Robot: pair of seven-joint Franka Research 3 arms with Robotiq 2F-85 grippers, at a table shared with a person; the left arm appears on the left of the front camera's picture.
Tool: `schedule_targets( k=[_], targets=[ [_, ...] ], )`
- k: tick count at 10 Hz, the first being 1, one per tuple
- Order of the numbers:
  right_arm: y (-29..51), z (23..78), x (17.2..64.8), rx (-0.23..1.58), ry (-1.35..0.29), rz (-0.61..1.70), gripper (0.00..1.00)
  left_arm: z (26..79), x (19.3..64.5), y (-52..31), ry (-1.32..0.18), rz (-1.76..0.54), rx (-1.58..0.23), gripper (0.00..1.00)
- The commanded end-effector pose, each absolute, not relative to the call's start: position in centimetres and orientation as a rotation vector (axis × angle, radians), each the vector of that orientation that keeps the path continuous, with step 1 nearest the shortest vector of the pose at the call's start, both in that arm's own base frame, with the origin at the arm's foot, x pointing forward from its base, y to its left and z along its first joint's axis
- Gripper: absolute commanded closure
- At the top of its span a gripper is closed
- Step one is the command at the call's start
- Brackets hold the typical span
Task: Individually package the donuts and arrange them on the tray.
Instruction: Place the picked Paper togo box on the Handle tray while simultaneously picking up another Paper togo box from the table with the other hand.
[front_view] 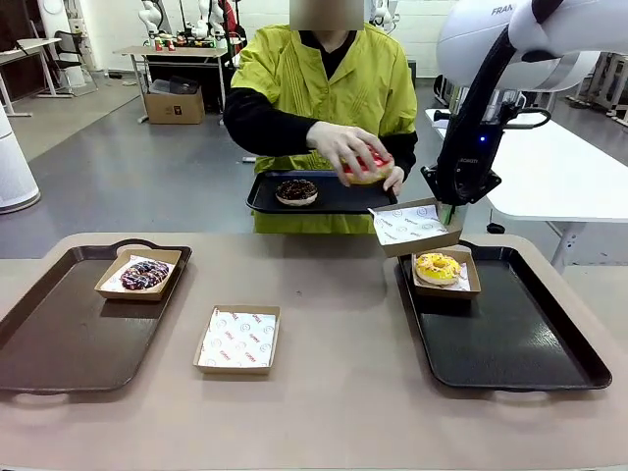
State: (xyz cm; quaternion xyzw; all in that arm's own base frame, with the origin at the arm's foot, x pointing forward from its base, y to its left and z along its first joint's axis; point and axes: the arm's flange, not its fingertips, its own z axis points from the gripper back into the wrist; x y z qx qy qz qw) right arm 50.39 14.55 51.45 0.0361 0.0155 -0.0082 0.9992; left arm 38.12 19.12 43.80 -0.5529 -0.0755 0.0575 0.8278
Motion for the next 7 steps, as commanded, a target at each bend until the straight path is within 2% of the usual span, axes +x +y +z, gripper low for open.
schedule_targets(
  k=[1, 7],
  targets=[
    [14.47, 51.2, 49.99, 0.069, 0.034, -0.022, 1.0, 43.86, 37.96, 19.27, -0.159, 0.119, -1.169, 0.0],
    [14.47, 51.2, 49.99, 0.069, 0.034, -0.022, 1.0, 43.86, 37.96, 19.27, -0.159, 0.119, -1.169, 0.0]
  ],
)
